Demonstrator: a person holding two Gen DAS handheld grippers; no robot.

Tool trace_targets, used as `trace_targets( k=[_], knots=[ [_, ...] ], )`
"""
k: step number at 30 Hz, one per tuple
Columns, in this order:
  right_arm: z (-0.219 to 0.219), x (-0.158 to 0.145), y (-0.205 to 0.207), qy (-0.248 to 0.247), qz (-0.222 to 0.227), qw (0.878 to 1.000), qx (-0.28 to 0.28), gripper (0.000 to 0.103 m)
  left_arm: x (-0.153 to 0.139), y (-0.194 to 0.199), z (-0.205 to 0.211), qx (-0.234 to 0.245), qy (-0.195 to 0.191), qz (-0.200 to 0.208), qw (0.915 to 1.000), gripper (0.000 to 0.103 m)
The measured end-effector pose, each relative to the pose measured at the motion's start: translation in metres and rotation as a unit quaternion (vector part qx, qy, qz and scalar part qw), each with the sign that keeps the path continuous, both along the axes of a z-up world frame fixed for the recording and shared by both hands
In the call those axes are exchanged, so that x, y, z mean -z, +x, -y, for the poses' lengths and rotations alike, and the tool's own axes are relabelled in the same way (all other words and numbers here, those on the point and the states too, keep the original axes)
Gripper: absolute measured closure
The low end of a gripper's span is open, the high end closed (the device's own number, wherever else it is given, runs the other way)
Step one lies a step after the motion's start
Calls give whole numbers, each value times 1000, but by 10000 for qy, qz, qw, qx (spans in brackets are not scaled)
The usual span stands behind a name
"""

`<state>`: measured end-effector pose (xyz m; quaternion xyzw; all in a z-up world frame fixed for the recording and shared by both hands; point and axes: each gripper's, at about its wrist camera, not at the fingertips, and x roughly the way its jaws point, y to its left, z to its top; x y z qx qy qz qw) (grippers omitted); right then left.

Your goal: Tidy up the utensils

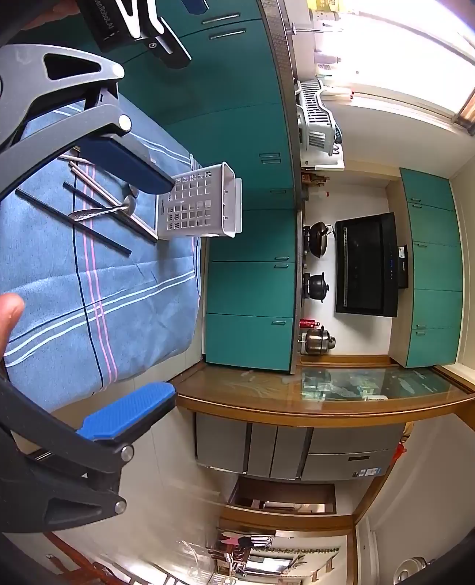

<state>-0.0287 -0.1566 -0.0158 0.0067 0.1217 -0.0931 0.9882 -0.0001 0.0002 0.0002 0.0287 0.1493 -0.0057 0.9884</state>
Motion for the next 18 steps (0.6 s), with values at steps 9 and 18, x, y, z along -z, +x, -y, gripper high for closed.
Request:
trace_targets(
  k=[9, 18],
  knots=[
    [1, -2, 2, 30, 12, 10000, 57, 3, 10, 2, -5, 13, 8, 10, 10000, 3],
    [-4, -1, 6, -130, -38, 9999, -69, 3, 10, 10, -5, -23, -57, -157, 9999, 3]
  ],
)
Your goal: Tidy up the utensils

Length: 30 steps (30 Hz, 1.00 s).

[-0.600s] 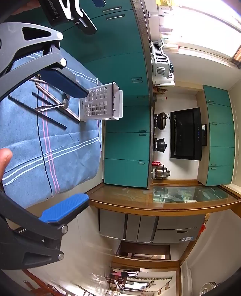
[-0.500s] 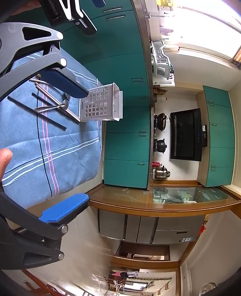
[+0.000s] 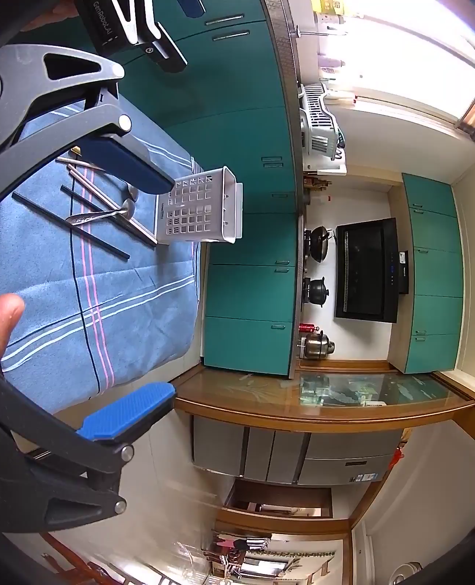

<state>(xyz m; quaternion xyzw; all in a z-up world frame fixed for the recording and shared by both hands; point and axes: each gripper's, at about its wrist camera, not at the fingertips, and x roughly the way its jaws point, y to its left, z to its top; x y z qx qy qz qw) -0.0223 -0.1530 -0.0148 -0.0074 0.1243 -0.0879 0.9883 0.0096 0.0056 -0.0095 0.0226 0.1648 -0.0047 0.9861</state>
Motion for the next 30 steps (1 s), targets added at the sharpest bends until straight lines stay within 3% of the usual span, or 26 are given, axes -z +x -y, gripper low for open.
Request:
trace_targets(
  k=[30],
  knots=[
    [2, -2, 0, 37, 13, 10000, 22, 3, 0, 1, 1, 5, -8, -40, 10000, 3]
  ],
)
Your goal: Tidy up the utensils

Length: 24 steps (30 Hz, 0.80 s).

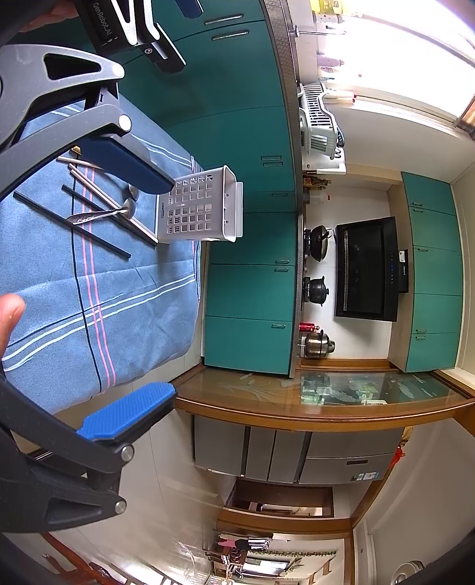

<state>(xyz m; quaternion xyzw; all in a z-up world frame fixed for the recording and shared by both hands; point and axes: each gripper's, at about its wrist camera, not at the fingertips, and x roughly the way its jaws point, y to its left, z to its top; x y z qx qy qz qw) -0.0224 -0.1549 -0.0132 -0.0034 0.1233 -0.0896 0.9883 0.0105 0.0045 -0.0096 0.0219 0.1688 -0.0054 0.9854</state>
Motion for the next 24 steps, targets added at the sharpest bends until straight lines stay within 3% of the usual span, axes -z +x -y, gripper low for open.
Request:
trace_targets(
  k=[24],
  knots=[
    [-1, 0, -4, 12, 8, 10000, -31, 3, 3, -3, -2, -26, 4, -7, 10000, 3]
  ],
)
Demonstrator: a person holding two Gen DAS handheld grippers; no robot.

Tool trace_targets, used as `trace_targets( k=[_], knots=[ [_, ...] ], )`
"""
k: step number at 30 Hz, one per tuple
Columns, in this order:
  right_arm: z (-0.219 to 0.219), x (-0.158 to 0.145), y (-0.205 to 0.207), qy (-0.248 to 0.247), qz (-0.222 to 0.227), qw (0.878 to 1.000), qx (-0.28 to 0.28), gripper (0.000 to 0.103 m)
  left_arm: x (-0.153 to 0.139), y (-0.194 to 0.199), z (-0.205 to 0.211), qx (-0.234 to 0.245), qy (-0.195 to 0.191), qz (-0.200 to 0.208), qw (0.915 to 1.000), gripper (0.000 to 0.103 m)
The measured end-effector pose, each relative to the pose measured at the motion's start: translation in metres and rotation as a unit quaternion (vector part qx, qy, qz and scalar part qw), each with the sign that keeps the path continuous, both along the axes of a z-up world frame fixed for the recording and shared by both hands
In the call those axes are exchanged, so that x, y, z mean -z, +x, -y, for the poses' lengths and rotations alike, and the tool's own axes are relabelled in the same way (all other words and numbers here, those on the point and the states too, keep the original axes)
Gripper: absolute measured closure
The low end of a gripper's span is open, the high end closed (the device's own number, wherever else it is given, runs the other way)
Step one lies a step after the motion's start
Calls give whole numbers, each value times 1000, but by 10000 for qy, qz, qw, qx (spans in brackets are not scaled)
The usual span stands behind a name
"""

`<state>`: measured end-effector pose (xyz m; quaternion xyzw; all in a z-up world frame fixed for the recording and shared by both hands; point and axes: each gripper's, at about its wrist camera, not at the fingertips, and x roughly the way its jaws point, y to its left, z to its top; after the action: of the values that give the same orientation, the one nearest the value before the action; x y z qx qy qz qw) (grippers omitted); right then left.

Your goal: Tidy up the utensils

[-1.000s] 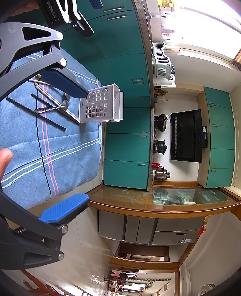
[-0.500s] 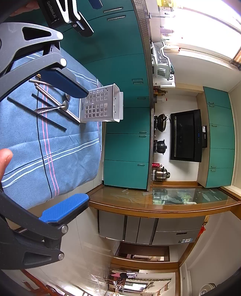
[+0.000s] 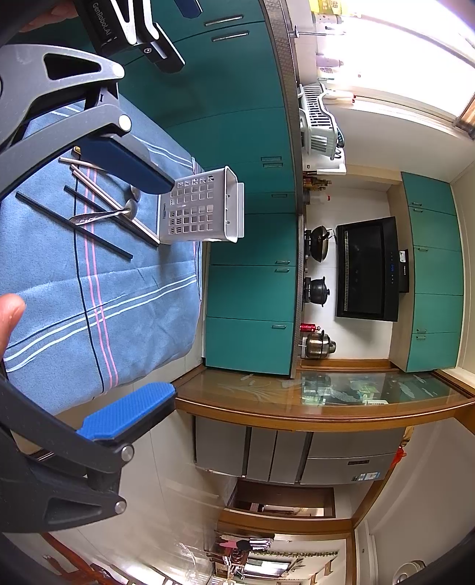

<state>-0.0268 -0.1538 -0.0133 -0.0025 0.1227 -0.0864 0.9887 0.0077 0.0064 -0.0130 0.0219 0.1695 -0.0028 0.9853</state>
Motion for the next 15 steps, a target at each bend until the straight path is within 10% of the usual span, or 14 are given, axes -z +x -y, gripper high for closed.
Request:
trace_targets(
  k=[15],
  knots=[
    [0, 1, 0, 5, -8, 10000, -6, 3, 3, -3, 1, -13, 13, -27, 10000, 3]
  ],
)
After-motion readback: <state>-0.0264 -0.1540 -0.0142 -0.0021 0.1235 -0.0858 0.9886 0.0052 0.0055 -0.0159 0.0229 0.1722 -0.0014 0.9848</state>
